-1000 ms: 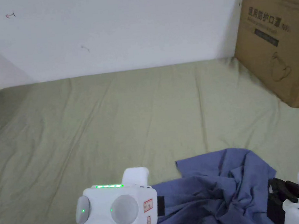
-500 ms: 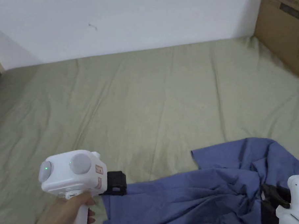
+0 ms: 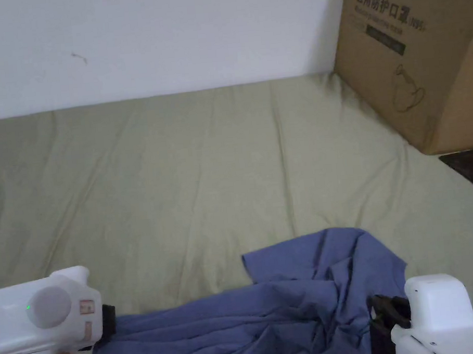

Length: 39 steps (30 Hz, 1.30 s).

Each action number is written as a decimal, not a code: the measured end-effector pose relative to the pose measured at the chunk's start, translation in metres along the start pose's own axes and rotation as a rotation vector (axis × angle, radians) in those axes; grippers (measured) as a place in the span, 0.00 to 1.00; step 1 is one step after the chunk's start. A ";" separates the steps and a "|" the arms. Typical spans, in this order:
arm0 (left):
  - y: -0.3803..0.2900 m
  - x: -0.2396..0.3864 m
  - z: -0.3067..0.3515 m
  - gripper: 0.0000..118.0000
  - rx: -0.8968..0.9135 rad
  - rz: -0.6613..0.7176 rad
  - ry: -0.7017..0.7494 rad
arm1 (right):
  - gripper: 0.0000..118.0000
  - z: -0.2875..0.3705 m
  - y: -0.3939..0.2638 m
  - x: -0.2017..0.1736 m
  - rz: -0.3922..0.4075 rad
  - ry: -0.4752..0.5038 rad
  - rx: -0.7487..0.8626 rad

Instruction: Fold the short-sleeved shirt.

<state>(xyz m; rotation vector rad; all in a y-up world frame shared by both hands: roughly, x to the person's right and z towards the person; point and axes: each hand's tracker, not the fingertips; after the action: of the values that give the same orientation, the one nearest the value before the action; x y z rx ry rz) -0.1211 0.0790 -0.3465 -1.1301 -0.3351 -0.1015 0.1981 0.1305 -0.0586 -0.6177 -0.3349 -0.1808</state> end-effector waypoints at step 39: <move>0.004 -0.008 0.127 0.04 0.280 -0.065 -0.019 | 0.02 -0.195 0.196 0.091 0.141 -0.012 -0.287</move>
<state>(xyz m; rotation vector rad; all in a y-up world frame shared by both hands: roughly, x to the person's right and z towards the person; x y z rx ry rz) -0.1540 0.1940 -0.3044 -0.8443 -0.3902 -0.0975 0.3839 0.1661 -0.2796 -0.9237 -0.2776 -0.0901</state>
